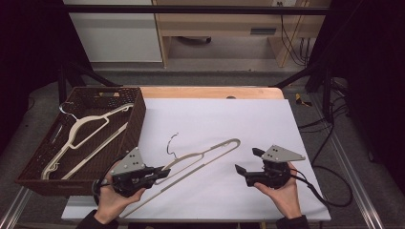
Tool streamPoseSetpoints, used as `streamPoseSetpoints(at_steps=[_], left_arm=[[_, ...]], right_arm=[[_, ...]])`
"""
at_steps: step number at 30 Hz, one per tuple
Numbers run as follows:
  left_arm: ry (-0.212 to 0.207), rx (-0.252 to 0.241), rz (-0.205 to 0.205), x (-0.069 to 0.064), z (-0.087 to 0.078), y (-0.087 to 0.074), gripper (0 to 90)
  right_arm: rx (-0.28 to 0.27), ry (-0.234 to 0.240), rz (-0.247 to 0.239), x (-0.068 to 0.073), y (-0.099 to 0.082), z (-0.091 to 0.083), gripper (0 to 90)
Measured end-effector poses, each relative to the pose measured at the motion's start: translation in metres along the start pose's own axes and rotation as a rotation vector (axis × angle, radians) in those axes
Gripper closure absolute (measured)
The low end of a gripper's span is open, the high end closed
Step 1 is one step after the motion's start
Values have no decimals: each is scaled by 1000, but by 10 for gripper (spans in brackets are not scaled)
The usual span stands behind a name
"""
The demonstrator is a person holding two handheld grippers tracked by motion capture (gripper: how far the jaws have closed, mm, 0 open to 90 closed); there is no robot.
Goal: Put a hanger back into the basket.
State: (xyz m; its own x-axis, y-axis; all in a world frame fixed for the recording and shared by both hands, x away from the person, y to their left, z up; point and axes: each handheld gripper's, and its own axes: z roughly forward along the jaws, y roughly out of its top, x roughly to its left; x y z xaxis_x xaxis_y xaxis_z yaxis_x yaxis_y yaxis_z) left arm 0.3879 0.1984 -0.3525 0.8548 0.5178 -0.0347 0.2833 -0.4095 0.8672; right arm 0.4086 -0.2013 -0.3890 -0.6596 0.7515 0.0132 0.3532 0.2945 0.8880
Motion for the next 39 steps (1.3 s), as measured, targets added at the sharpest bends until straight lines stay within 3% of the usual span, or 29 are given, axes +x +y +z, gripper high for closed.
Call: streamPoseSetpoints(at_steps=[7, 12, 16, 23, 34, 39], left_arm=[[23, -47, 6, 2, -20, 11, 866], [28, -65, 10, 10, -32, 25, 866], [58, -70, 27, 18, -42, 37, 866], [78, -101, 28, 37, -62, 51, 866], [137, -82, 25, 73, -81, 65, 866], [188, -70, 27, 94, -94, 65, 866]], right_arm=[[8, -43, 32, -10, -6, -1, 137], [6, -52, 44, -15, -9, -2, 122], [-3, -60, 54, -18, -11, -4, 114], [-11, -69, 63, -20, -11, -5, 99], [-5, -93, 57, -20, -12, -4, 55], [10, -101, 49, -20, -13, -3, 49]])
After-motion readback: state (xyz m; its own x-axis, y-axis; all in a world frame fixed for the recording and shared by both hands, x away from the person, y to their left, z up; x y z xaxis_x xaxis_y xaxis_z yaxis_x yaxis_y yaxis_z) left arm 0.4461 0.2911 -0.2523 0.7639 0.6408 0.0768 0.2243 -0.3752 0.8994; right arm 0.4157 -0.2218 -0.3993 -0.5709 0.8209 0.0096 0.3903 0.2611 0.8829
